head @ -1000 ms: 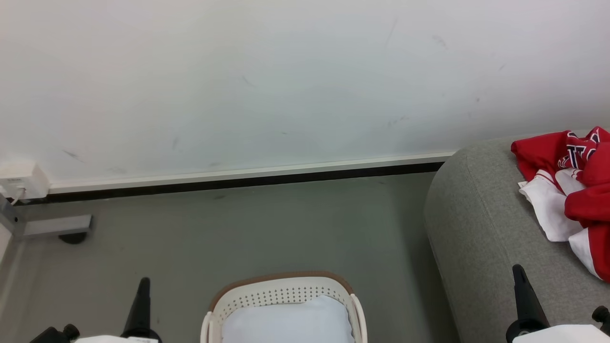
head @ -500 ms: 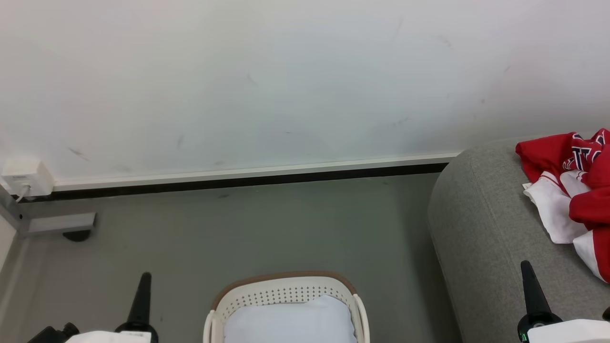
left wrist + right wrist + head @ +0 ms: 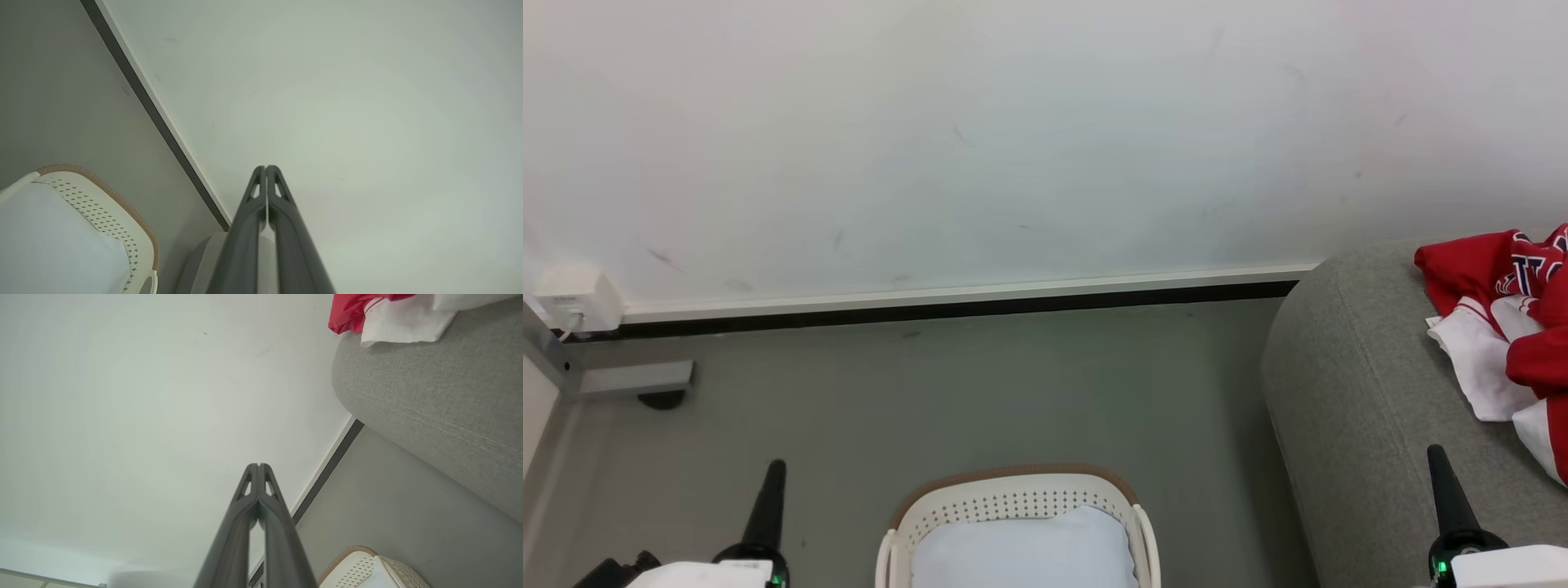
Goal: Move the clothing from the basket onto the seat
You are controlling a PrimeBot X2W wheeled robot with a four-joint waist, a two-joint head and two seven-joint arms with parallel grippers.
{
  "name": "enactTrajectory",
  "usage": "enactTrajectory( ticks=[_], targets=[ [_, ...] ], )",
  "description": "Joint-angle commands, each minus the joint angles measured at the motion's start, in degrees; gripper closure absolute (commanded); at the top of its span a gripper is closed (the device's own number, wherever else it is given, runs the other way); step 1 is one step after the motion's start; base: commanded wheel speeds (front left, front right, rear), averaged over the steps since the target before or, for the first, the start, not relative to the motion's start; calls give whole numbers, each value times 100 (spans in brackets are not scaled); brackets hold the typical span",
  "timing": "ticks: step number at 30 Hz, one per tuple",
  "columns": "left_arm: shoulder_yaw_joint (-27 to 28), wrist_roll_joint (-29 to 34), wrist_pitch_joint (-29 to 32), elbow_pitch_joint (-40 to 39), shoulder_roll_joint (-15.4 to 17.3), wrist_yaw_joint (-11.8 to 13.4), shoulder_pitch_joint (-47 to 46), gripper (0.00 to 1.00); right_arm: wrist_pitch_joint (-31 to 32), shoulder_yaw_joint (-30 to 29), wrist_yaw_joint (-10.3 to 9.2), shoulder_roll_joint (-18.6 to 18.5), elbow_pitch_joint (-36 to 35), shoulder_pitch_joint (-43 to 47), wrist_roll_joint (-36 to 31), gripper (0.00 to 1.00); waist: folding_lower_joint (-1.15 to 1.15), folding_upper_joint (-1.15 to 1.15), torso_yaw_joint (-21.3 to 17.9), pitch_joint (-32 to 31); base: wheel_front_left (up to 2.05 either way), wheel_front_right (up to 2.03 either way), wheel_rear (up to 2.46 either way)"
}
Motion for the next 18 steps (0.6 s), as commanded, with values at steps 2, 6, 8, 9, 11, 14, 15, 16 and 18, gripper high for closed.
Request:
enactTrajectory(
  ticks=[2, 6, 8, 9, 11, 14, 15, 16, 18],
  targets=[
    [39, -159, 40, -27, 14, -15, -108, 100, 46, -54, -8, -37, -60, -116, 186, 100, 0, 0, 10, 0, 0, 0, 0],
    [46, -368, 91, -23, 8, -16, -126, 100, 96, -100, -8, -33, -60, -127, 380, 100, 0, 0, 28, 1, 0, 0, 0],
    [48, -432, 116, -21, 5, -16, -138, 100, 120, -119, -8, -31, -60, -132, 475, 100, 0, 0, 37, 1, 0, 0, 0],
    [49, -474, 126, -21, 4, -16, -141, 100, 138, -130, -8, -30, -59, -134, 511, 100, 0, 0, 41, 1, 0, 0, 0],
    [52, -566, 153, -19, 3, -17, -151, 100, 165, -150, -9, -28, -59, -134, 597, 100, 0, 0, 50, 1, 0, 0, 0],
    [59, -713, 191, -17, -1, -17, -160, 100, 203, -181, -9, -25, -58, -132, 733, 100, 0, 0, 64, 2, 0, 0, 0],
    [61, -750, 208, -15, -3, -17, -164, 100, 213, -191, -9, -24, -58, -133, 778, 100, 0, 0, 68, 2, 0, 0, 0],
    [63, -776, 217, -15, -5, -18, -170, 100, 228, -202, -9, -23, -58, -133, 818, 100, 0, 0, 72, 2, 0, 0, 0],
    [67, -853, 238, -13, -7, -18, -182, 100, 247, -223, -9, -21, -57, -135, 890, 100, 0, 0, 81, 2, 0, 0, 0]
  ],
)
